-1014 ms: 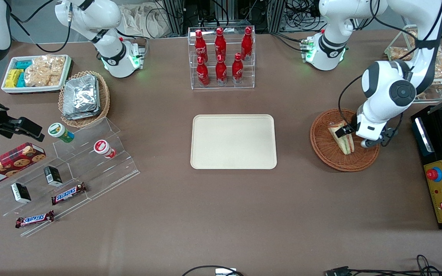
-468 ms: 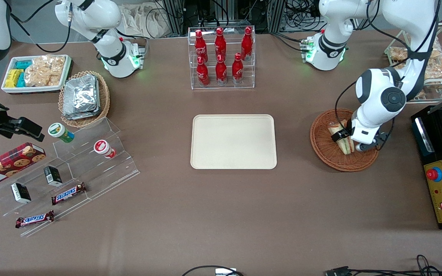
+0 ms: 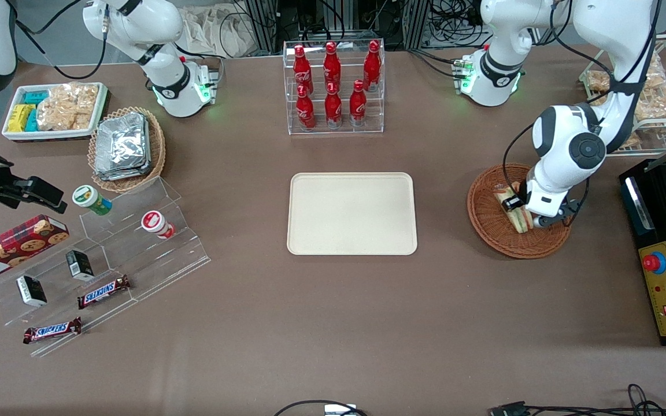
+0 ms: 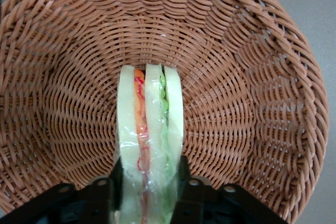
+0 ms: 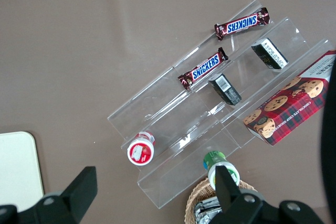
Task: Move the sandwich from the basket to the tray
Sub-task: 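Lower the left gripper and close it on the wrapped sandwich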
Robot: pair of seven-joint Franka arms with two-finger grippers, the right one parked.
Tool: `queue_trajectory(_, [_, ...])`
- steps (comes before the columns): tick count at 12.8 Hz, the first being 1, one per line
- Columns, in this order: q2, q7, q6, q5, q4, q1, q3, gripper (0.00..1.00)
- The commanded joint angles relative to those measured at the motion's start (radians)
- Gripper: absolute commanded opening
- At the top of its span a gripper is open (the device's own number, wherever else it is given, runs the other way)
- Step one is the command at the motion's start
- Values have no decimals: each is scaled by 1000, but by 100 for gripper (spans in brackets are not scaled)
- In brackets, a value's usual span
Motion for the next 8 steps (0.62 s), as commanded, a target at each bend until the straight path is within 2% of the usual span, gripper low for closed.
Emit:
queue_trajectory(1, [-4,-13,29,-6,-19,-2,-1,4])
queue_trajectory(3, [-42,-11,2,-6,-16,-2,-1,4])
queue_trajectory(6, [-158,-1,-131,-6,0,-3,-1,5])
queue_trajectory(8, [-232,8,-293,-4,59,-3,-1,6])
